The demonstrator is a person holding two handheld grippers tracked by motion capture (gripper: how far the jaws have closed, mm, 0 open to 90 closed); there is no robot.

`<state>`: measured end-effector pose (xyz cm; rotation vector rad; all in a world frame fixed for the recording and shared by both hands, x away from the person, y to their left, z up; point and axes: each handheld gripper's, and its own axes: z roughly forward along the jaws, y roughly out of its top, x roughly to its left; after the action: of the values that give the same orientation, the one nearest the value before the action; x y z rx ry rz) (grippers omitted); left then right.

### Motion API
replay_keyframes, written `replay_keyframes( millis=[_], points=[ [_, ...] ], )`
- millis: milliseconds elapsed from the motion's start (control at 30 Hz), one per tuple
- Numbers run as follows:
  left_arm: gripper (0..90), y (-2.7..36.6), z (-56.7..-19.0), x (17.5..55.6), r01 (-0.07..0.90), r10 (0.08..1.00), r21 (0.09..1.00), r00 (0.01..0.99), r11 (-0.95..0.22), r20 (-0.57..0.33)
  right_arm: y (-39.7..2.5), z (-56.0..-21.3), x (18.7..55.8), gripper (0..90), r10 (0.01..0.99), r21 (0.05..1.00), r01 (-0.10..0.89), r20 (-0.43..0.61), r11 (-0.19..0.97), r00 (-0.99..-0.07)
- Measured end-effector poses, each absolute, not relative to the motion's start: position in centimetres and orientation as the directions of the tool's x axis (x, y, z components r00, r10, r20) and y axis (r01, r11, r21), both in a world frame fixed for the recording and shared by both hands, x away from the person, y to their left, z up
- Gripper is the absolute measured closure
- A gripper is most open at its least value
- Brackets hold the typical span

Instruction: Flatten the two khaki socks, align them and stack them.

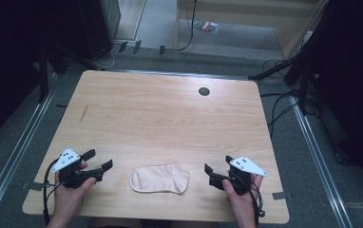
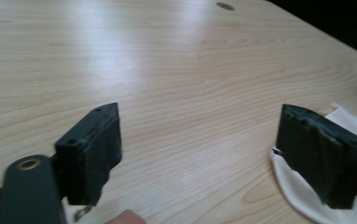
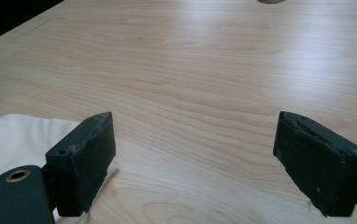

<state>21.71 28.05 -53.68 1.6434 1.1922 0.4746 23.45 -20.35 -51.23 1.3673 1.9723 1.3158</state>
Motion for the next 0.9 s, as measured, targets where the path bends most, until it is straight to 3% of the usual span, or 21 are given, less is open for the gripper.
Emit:
replay_keyframes(
  millis=[267,900],
  points=[
    [13.4,29.9,-53.9,22.0,0.476,0.87,0.879,0.423,0.023,-0.252,-24.1,-51.2,24.0,13.3,0.912,0.863,0.503,0.177,0.037,-0.371],
    [13.7,36.1,-54.5,22.2,0.482,0.928,0.873,0.287,0.074,-0.236,-32.7,-52.6,23.2,13.5,0.969,0.845,0.535,0.138,-0.006,-0.207]
  ],
)
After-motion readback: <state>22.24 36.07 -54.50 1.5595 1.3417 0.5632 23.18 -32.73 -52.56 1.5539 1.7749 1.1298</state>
